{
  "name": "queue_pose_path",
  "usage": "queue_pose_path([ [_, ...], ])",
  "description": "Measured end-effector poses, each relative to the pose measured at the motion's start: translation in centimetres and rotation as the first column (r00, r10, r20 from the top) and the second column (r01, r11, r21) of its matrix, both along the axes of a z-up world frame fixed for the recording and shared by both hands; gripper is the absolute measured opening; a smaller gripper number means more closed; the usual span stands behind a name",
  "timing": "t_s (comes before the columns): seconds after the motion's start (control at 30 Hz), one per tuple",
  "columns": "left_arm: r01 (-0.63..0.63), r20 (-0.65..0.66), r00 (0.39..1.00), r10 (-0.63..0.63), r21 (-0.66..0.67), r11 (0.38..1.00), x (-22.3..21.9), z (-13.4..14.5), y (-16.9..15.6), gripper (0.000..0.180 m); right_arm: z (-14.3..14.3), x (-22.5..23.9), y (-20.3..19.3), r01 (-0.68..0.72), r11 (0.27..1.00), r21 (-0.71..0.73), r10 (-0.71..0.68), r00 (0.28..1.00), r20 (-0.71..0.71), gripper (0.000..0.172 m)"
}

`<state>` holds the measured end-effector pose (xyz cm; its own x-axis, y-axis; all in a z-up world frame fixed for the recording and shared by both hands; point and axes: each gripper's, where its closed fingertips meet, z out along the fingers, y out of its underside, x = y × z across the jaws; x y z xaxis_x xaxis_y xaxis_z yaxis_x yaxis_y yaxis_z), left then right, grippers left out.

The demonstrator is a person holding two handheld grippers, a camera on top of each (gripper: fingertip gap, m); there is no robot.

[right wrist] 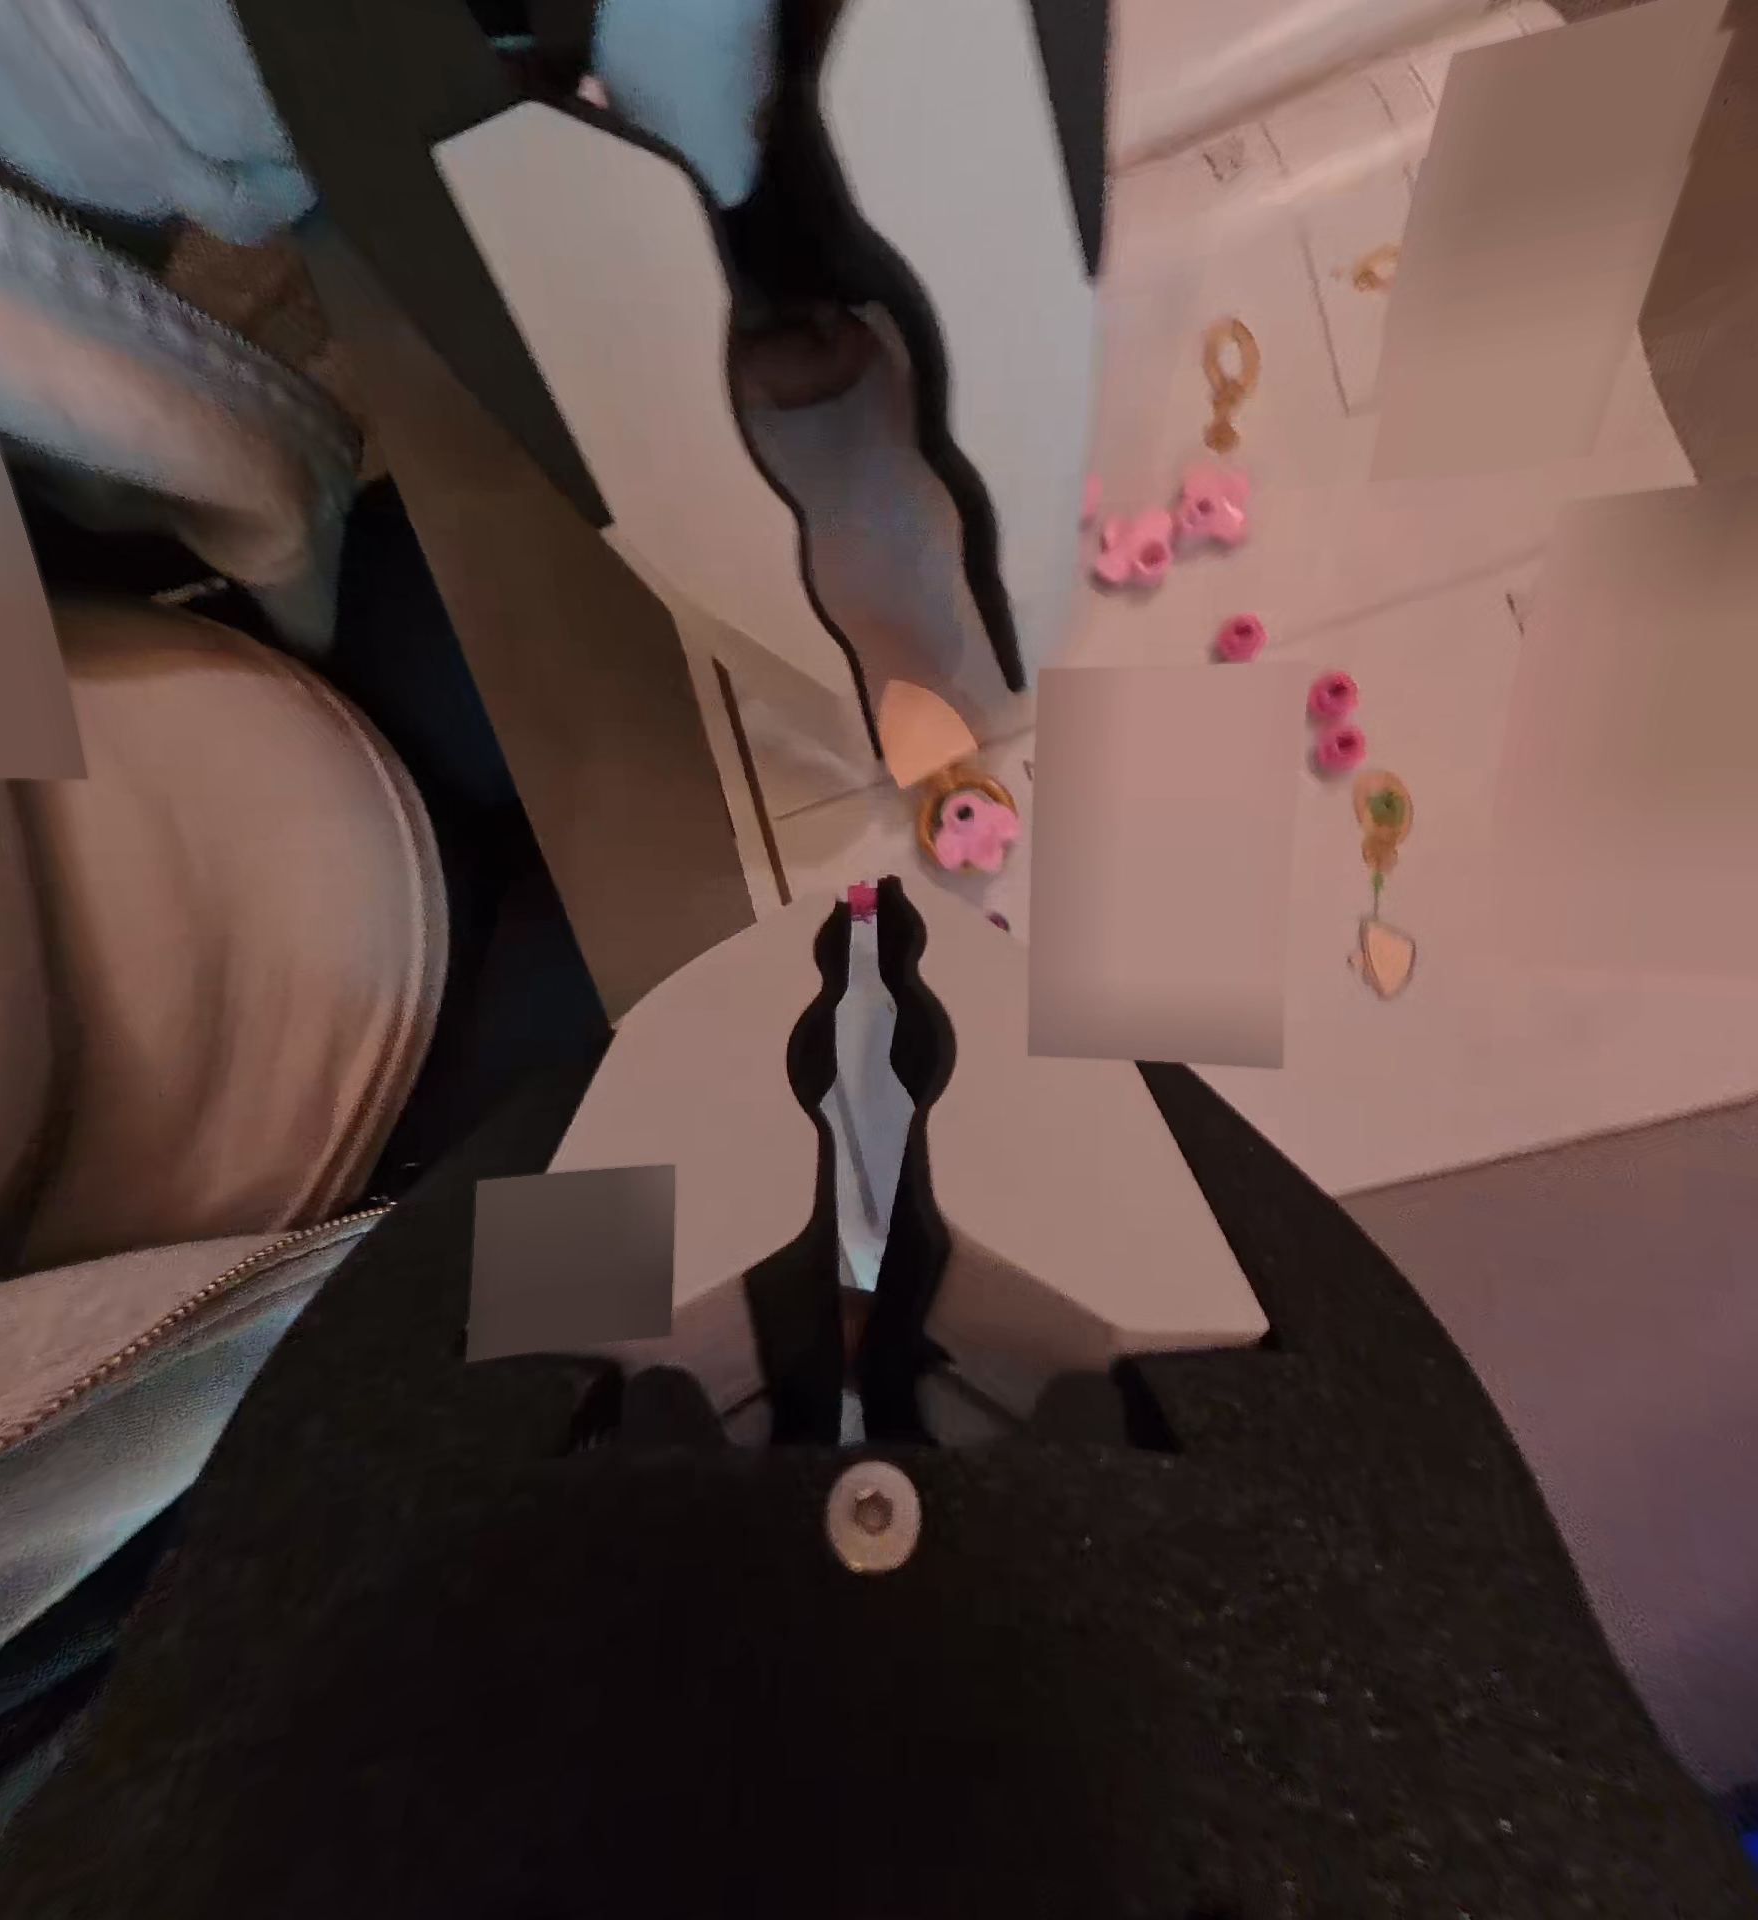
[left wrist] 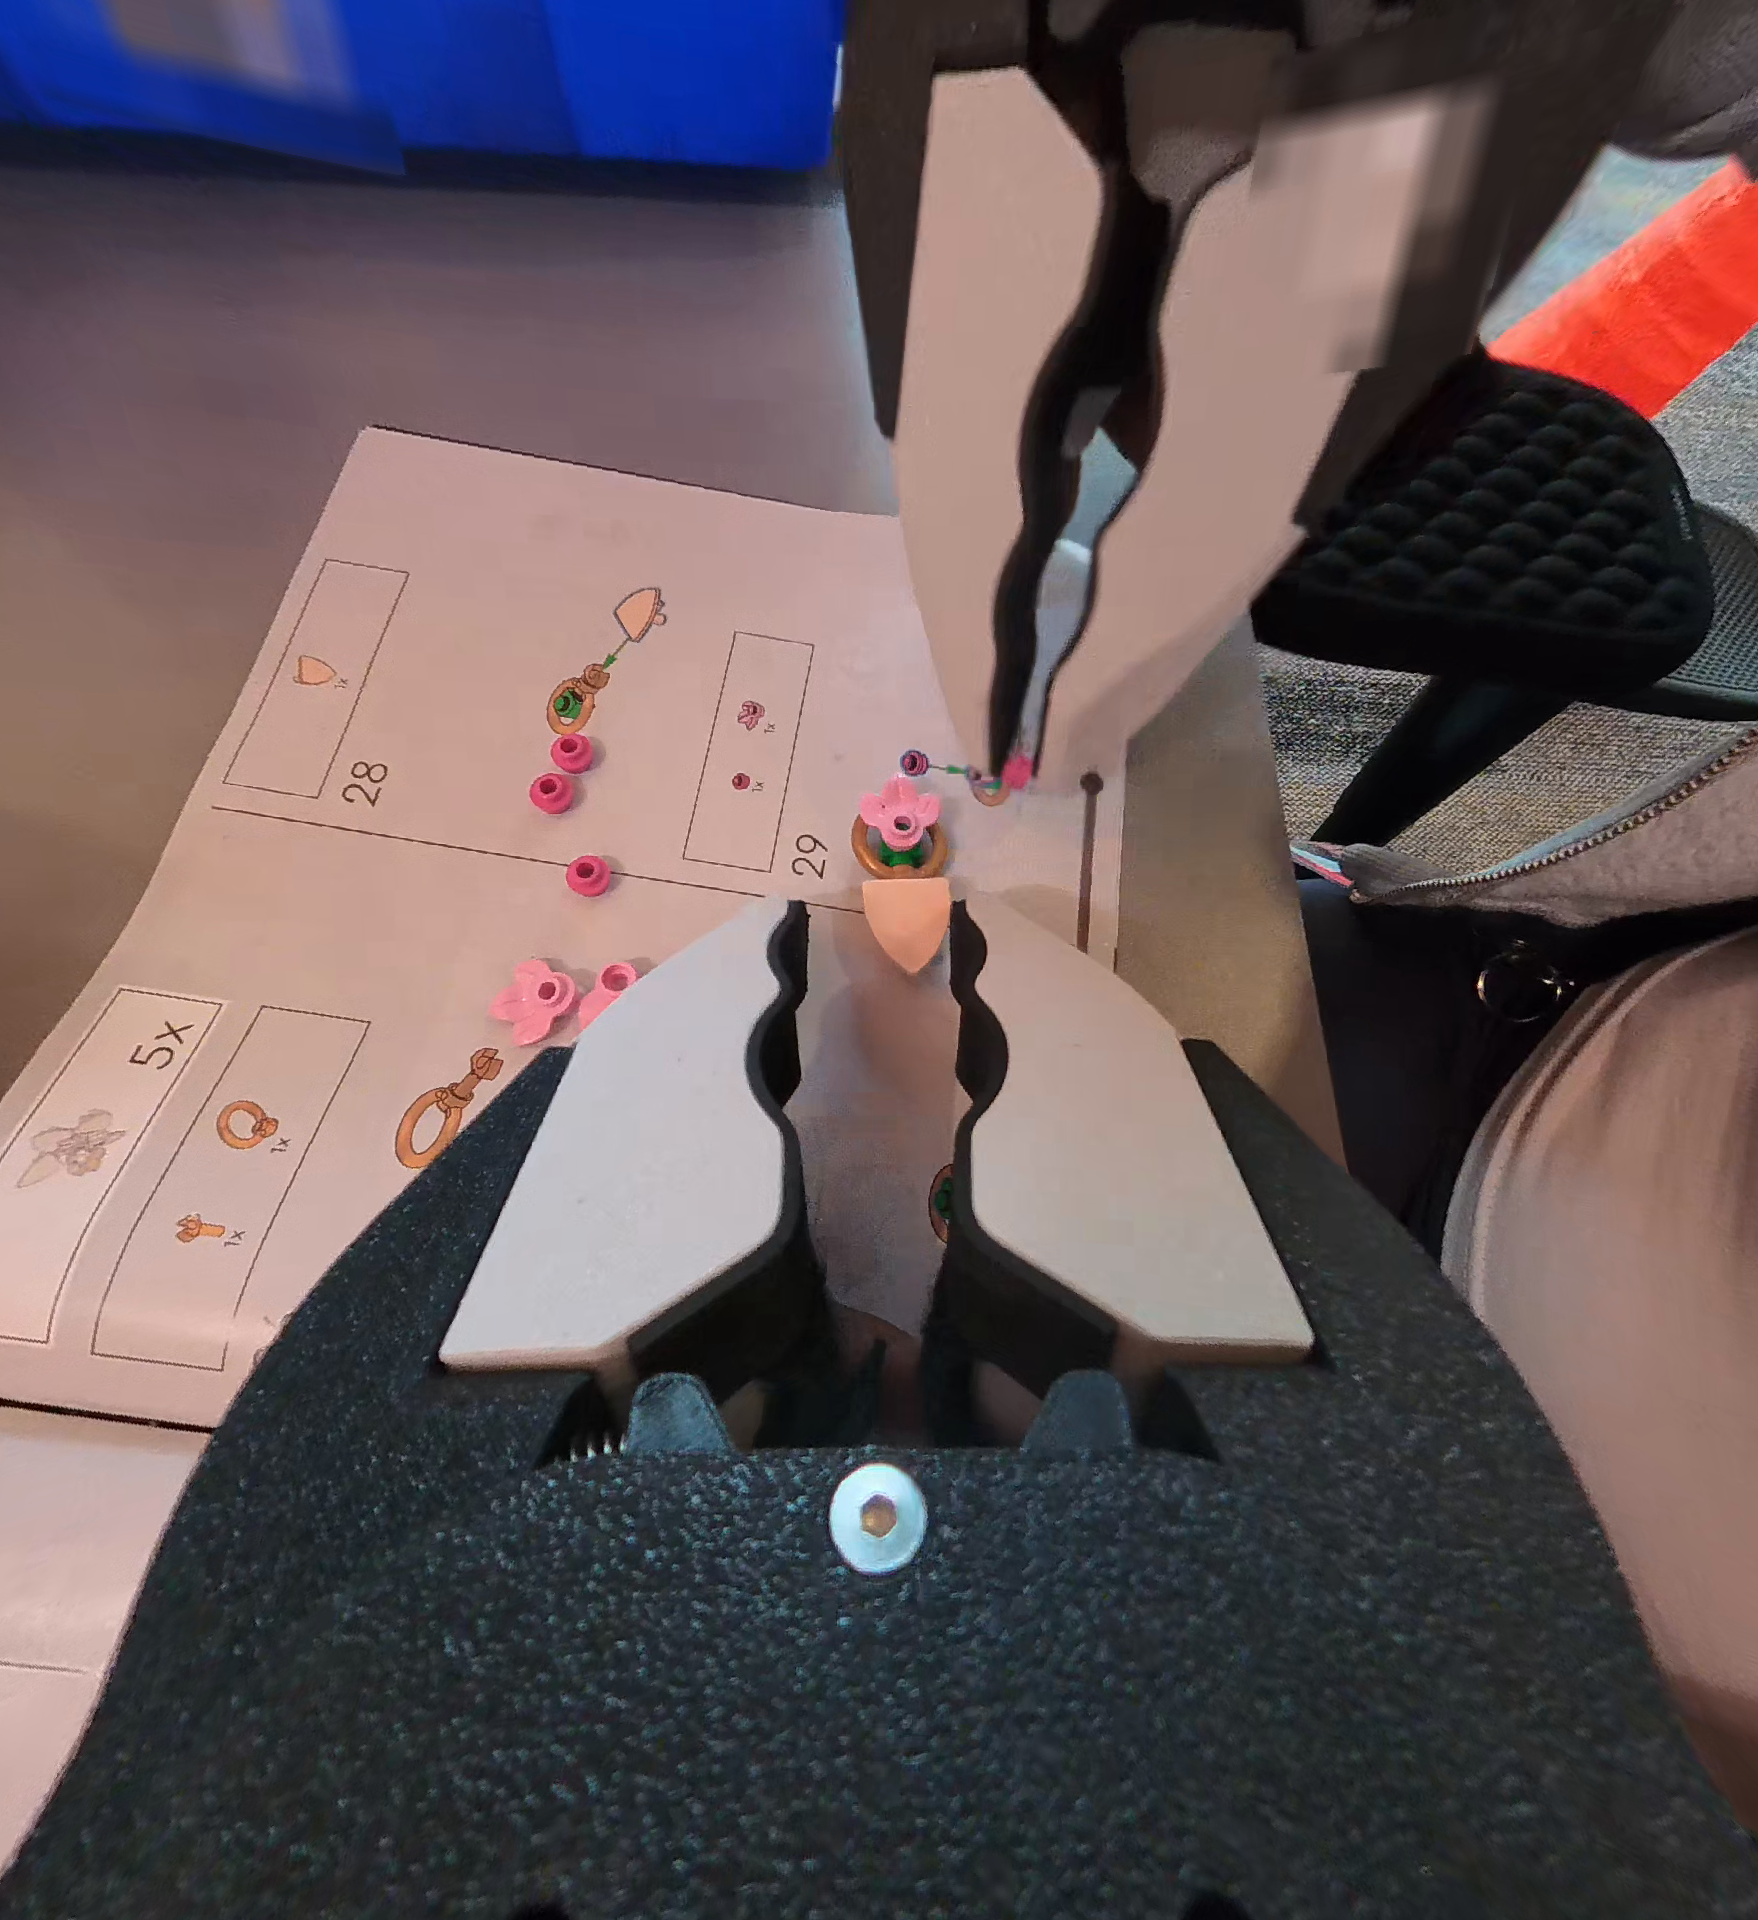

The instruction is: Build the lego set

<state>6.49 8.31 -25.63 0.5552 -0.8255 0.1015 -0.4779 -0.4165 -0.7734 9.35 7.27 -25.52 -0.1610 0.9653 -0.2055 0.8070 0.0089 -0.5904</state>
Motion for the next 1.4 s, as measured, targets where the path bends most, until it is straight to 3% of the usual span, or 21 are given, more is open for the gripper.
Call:
queue_pose_path([
  [0.17, 0.005, -0.017, 1.0, -0.005, 0.0, 1.0, 0.0, -0.2, -0.1, 0.026, -0.3, 1.1, 2.3, 0.086, 0.996, 0.002, -0.086, 0.996, 0.001, 0.004],
  [0.43, 0.007, -0.033, 0.999, -0.007, -0.005, 1.0, 0.1, -0.4, -0.1, 0.026, -1.0, 1.3, 3.1, -0.075, 0.93, 0.36, 0.062, 0.997, 0.048, 0.006],
  [0.63, 0.007, -0.034, 0.999, -0.007, -0.004, 1.0, 0.1, -0.4, -0.1, 0.026, -0.8, 1.9, 1.9, -0.1, 0.95, 0.297, 0.085, 0.994, 0.064, 0.015],
  [0.93, 0.007, -0.039, 0.999, -0.007, -0.003, 1.0, 0.1, -0.5, -0.1, 0.026, -0.3, 1.7, 2.0, -0.098, 0.957, 0.272, 0.088, 0.995, 0.05, 0.007],
  [1.4, 0.009, -0.032, 0.999, -0.01, -0.005, 1.0, 0.1, -0.4, -0.1, 0.026, -1.2, 1.6, 1.9, -0.164, 0.968, 0.19, 0.118, 0.966, 0.231, 0.01],
])
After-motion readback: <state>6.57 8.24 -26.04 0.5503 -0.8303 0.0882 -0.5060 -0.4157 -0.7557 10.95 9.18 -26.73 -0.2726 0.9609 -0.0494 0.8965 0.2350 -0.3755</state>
